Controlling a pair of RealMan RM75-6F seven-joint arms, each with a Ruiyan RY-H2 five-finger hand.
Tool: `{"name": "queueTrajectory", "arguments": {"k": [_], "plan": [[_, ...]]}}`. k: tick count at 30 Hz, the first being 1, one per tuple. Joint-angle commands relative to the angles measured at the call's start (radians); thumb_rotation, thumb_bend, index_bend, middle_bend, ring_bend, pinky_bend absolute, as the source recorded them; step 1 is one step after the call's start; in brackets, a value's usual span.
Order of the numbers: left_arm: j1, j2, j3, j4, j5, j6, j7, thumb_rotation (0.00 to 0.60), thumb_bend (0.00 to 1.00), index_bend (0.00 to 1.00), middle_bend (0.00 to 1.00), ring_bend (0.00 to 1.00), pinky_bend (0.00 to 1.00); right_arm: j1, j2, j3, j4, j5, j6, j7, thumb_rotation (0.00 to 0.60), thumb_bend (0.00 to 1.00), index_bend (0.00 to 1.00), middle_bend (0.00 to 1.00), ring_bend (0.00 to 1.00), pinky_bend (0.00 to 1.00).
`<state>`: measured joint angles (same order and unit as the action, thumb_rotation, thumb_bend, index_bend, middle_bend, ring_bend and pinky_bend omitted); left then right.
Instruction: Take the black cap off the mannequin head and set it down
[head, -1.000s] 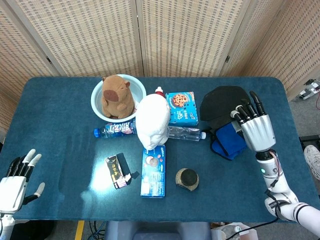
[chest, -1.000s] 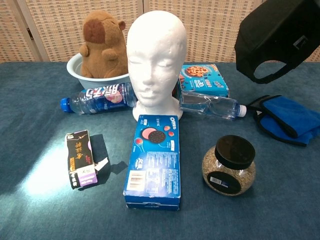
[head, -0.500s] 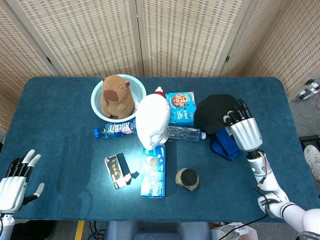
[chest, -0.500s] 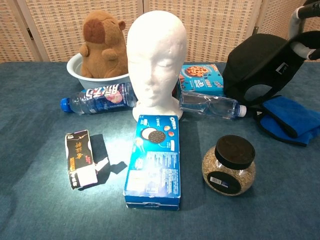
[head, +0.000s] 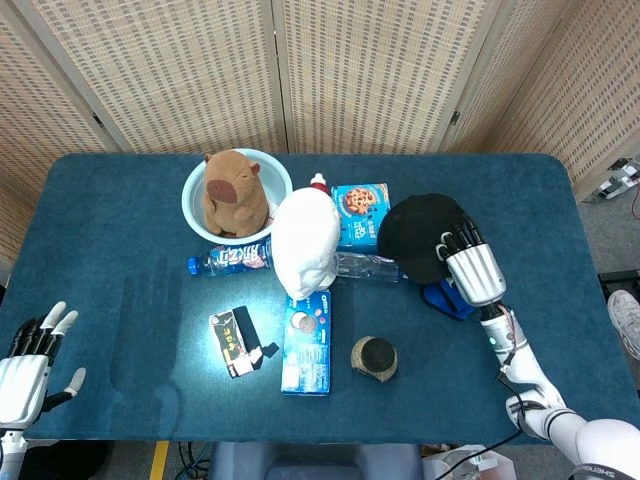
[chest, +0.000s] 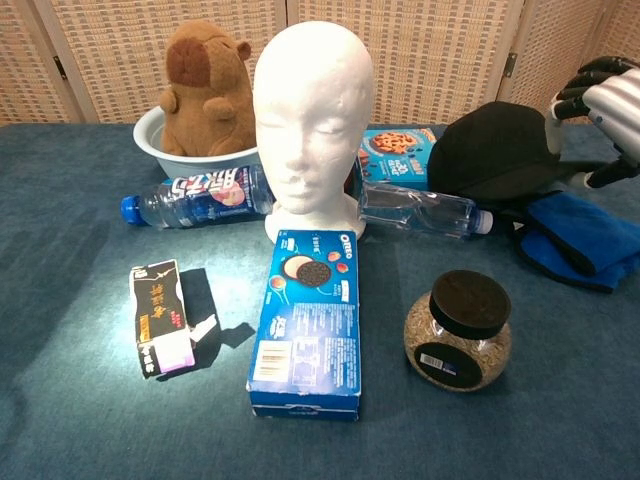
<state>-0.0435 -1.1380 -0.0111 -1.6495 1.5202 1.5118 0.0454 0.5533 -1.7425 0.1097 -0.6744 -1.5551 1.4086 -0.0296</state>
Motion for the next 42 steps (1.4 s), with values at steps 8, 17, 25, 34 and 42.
{"name": "queueTrajectory", "arguments": {"k": [8, 17, 25, 34, 42], "plan": [[0.001, 0.001, 0.0, 0.003, 0.004, 0.004, -0.007, 0.6, 0.31, 0.09, 0.0, 0.0, 0.0, -0.072, 0.214, -0.014, -0.384, 0.094, -0.128, -0.227, 0.6, 0.0, 0.0, 0.03, 0.0, 0.0], [-0.004, 0.002, 0.0, -0.003, 0.011, 0.001, -0.002, 0.6, 0.31, 0.09, 0.0, 0.0, 0.0, -0.133, 0.387, -0.077, -0.63, 0.09, -0.148, -0.328, 0.6, 0.0, 0.0, 0.0, 0.0, 0.0], [-0.002, 0.008, -0.001, -0.009, 0.018, 0.011, -0.001, 0.6, 0.31, 0.09, 0.0, 0.0, 0.0, -0.186, 0.452, -0.111, -0.7, 0.055, -0.101, -0.328, 0.6, 0.0, 0.0, 0.0, 0.0, 0.0], [0.0, 0.018, -0.005, -0.016, 0.016, 0.016, 0.0, 0.6, 0.31, 0.09, 0.0, 0.0, 0.0, -0.287, 0.525, -0.1, -0.828, 0.058, 0.049, -0.333, 0.6, 0.0, 0.06, 0.19, 0.12, 0.17], [0.0, 0.02, -0.004, -0.019, 0.018, 0.016, -0.001, 0.6, 0.31, 0.09, 0.0, 0.0, 0.0, -0.367, 0.649, -0.14, -0.951, 0.023, 0.106, -0.267, 0.6, 0.0, 0.23, 0.27, 0.19, 0.24]]}}
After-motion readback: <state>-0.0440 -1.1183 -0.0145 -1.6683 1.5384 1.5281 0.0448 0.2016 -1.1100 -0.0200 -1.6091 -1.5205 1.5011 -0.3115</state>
